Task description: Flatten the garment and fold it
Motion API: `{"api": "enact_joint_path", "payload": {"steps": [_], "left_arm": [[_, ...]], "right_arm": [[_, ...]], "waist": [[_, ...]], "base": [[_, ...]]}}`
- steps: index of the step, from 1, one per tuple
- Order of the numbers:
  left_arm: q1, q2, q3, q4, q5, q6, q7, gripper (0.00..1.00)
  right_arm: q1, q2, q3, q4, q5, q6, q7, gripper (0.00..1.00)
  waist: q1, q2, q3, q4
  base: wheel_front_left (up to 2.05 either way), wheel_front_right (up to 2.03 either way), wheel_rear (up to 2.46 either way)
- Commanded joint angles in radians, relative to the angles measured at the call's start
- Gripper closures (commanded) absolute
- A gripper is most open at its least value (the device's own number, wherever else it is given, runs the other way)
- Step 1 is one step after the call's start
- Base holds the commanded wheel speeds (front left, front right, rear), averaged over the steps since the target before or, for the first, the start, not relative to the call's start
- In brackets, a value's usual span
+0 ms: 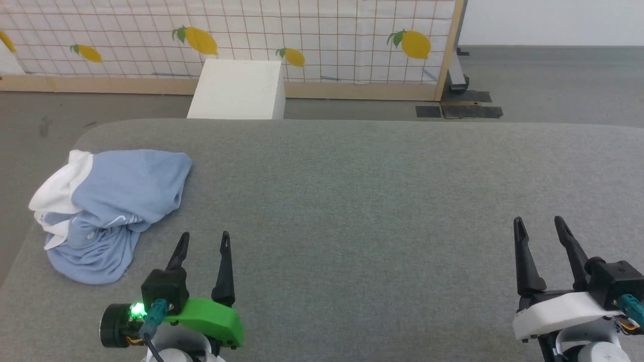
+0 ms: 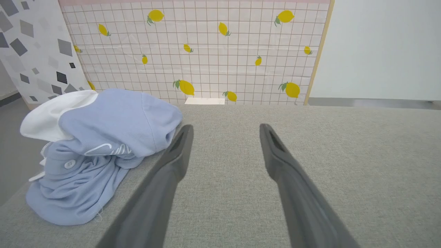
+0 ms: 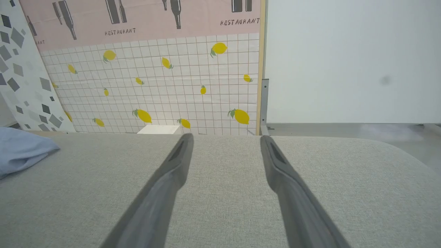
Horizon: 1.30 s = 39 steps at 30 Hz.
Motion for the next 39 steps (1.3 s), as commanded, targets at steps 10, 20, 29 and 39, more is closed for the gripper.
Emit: {"api": "enact_joint_path", "payload": {"steps": [10,20,29,39], "left_arm": [[-0.025,0.002,0.007,0.018,-0.002,0.006,-0.029,0.0],[-0.014,0.01,0.017,0.028,-0.008,0.01,-0.05,0.0],[-0.009,0.013,0.025,0.032,-0.016,0.016,-0.069,0.0],[0.006,0.015,0.036,0.035,-0.024,0.019,-0.078,0.0]], "right_arm": [[0.015,0.001,0.009,0.018,0.011,-0.001,-0.029,0.0],[0.028,0.001,0.037,0.043,0.033,-0.001,-0.049,0.0],[0.039,0.001,0.055,0.07,0.046,-0.001,-0.068,0.0],[0.038,0.001,0.082,0.1,0.052,-0.002,-0.077,0.0]], "waist": [[0.0,0.0,-0.01,0.131],[0.0,0.0,-0.026,0.29],[0.0,0.0,-0.023,0.431],[0.0,0.0,-0.022,0.513]], "base": [[0.0,0.0,0.0],[0.0,0.0,0.0],[0.0,0.0,0.0],[0.0,0.0,0.0]]}}
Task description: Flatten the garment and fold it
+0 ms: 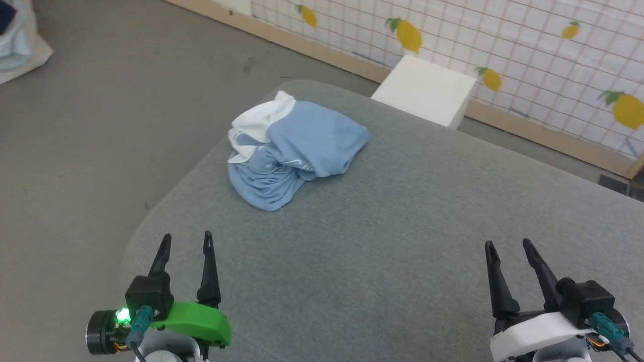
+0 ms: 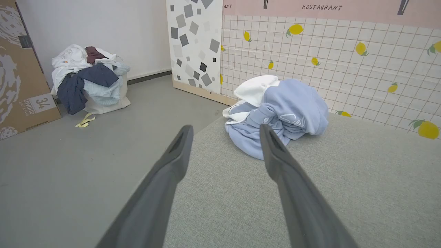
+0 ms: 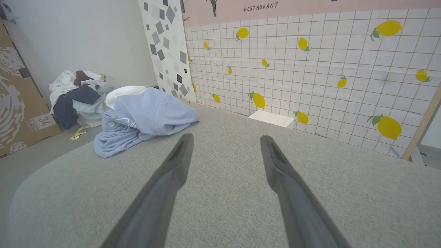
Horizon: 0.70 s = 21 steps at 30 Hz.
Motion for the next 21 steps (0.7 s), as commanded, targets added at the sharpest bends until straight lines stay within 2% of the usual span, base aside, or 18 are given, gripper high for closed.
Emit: {"api": "enact_joint_path", "payload": {"steps": [1,21], "left_arm": [[0.012,0.005,0.003,0.0,-0.01,0.003,-0.008,0.0],[0.006,-0.001,0.02,-0.007,-0.025,-0.003,-0.008,0.0]], "right_arm": [[0.014,0.0,0.002,0.004,0.008,-0.002,-0.006,0.0],[0.01,0.0,0.009,0.011,0.001,-0.002,-0.006,0.0]], "waist": [[0.0,0.0,0.001,0.024],[0.0,0.0,0.011,0.021]], "base": [[0.0,0.0,0.0],[0.0,0.0,0.0]]}}
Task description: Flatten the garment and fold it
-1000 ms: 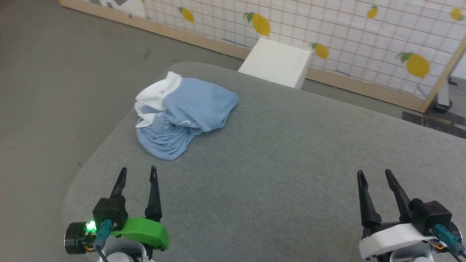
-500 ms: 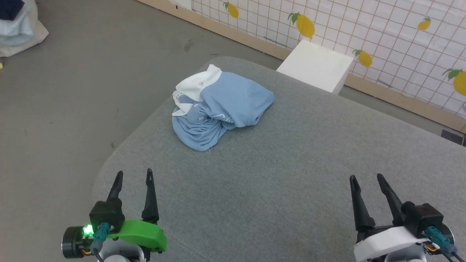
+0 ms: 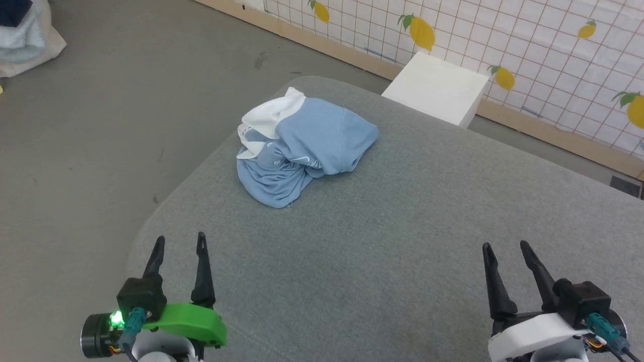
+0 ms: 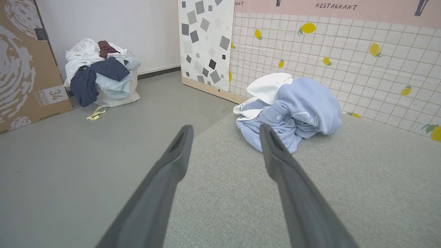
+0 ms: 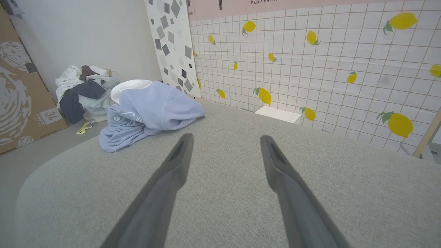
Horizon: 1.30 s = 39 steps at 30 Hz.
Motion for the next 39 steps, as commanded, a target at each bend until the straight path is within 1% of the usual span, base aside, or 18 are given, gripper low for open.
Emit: {"api": "enact_joint_path", "payload": {"steps": [1,7,13,16,20,22,26,31,35,38,39], "left_arm": [[-0.005,-0.001,0.001,-0.006,-0.012,-0.006,-0.008,0.0],[-0.086,-0.002,-0.003,-0.006,-0.037,-0.04,-0.008,0.0],[-0.264,0.016,0.018,0.057,-0.088,-0.089,-0.008,0.0],[-0.375,0.041,0.024,0.126,-0.122,-0.113,-0.002,0.0],[-0.52,0.087,0.037,0.231,-0.177,-0.132,0.047,0.0],[-0.588,0.109,0.042,0.286,-0.211,-0.138,0.09,0.0],[-0.71,0.149,0.052,0.391,-0.283,-0.144,0.208,0.0],[-0.823,0.186,0.039,0.513,-0.332,-0.146,0.382,0.0],[-0.879,0.19,0.02,0.598,-0.351,-0.145,0.526,0.0],[-0.901,0.191,0.011,0.652,-0.365,-0.135,0.631,0.0],[-0.907,0.193,0.01,0.668,-0.366,-0.123,0.663,0.0]], "right_arm": [[0.01,0.0,-0.002,0.0,0.001,-0.002,-0.006,0.0],[-0.001,0.0,-0.015,-0.014,-0.018,-0.002,-0.006,0.0],[-0.03,0.0,-0.016,-0.031,-0.05,-0.002,-0.006,0.0],[-0.051,0.0,-0.02,-0.039,-0.074,-0.002,-0.006,0.0],[-0.082,0.0,-0.026,-0.059,-0.106,-0.002,0.007,0.0],[-0.095,0.0,-0.031,-0.075,-0.122,-0.002,0.017,0.0],[-0.116,0.0,-0.047,-0.114,-0.151,-0.002,0.039,0.0],[-0.122,0.0,-0.076,-0.161,-0.175,-0.002,0.06,0.0],[-0.122,0.0,-0.098,-0.192,-0.19,-0.002,0.071,0.0],[-0.122,0.0,-0.104,-0.208,-0.195,-0.002,0.075,0.0],[-0.122,0.0,-0.105,-0.214,-0.196,-0.002,0.076,0.0]], "waist": [[0.0,0.0,0.002,-0.001],[0.0,0.0,0.035,-0.001],[0.0,0.0,0.096,-0.023],[0.0,0.0,0.137,-0.047],[0.0,0.0,0.202,-0.097],[0.0,0.0,0.236,-0.122],[0.0,0.0,0.303,-0.178],[0.0,0.0,0.371,-0.237],[0.0,0.0,0.41,-0.265],[0.0,0.0,0.432,-0.279],[0.0,0.0,0.439,-0.284]], "base": [[0.0,0.0,0.0],[0.0,0.0,0.0],[0.0,0.0,0.0],[0.0,0.0,0.0],[0.0,0.0,0.0],[0.0,0.0,0.0],[0.0,0.0,0.0],[0.0,0.0,0.0],[0.0,0.0,0.0],[0.0,0.0,0.0],[0.0,0.0,0.0]]}}
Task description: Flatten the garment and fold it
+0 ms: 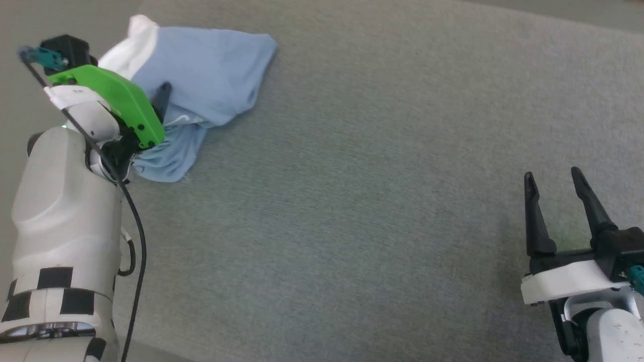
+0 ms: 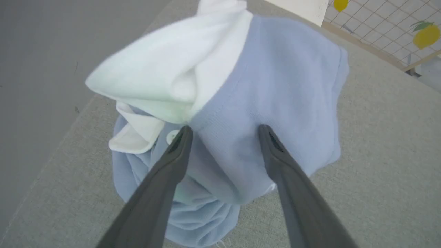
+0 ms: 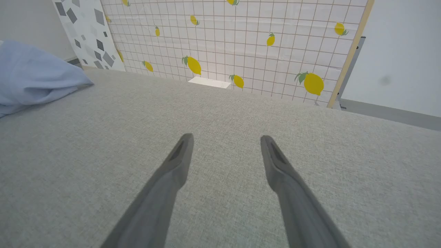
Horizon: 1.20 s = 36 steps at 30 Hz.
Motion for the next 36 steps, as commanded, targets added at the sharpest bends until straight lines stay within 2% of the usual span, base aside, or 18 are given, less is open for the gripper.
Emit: {"api": "enact_joint_path", "payload": {"steps": [1,8,16,17,18,23,29,36], "left_arm": [[-0.018,0.008,-0.003,0.015,-0.005,0.015,0.031,0.0],[-0.012,0.01,-0.022,0.069,-0.006,0.058,0.154,0.0],[0.027,-0.017,-0.058,0.092,0.011,0.062,0.135,0.0],[0.029,-0.017,-0.062,0.093,0.015,0.063,0.125,0.6],[0.029,-0.016,-0.062,0.091,0.018,0.067,0.104,1.0],[0.009,-0.015,-0.04,0.089,-0.001,0.073,0.04,1.0],[-0.041,0.02,-0.015,0.036,0.0,0.082,-0.088,1.0],[-0.083,0.057,-0.029,-0.057,0.029,0.044,-0.247,1.0]], "right_arm": [[-0.013,0.0,-0.001,-0.012,-0.007,-0.002,0.004,0.0],[-0.012,0.0,-0.012,-0.04,-0.007,-0.002,0.008,0.0],[-0.012,0.0,-0.025,-0.058,-0.012,-0.002,0.017,0.0],[-0.013,0.0,-0.025,-0.058,-0.012,-0.002,0.017,0.0],[-0.013,0.0,-0.024,-0.058,-0.013,-0.002,0.017,0.0],[-0.01,0.0,-0.02,-0.043,-0.008,-0.002,0.014,0.0],[-0.006,0.0,-0.013,-0.007,0.01,-0.002,-0.002,0.0],[-0.004,0.0,0.009,0.057,0.044,-0.002,-0.025,0.0]], "waist": [[-0.0002,0.0,0.063,-0.057],[-0.0002,0.0,0.107,-0.063],[-0.0002,0.0,0.133,-0.05],[-0.0002,0.0,0.132,-0.049],[-0.0002,0.0,0.131,-0.047],[-0.0002,0.0,0.107,-0.037],[-0.0002,0.0,0.048,-0.021],[-0.0002,0.0,-0.038,-0.018]], "base": [[0.0,0.0,0.0],[0.0,0.0,0.0],[0.0,0.0,0.0],[0.0,0.0,0.0],[0.0,0.0,0.0],[0.0,0.0,0.0],[0.0,0.0,0.0],[0.0,0.0,0.0]]}}
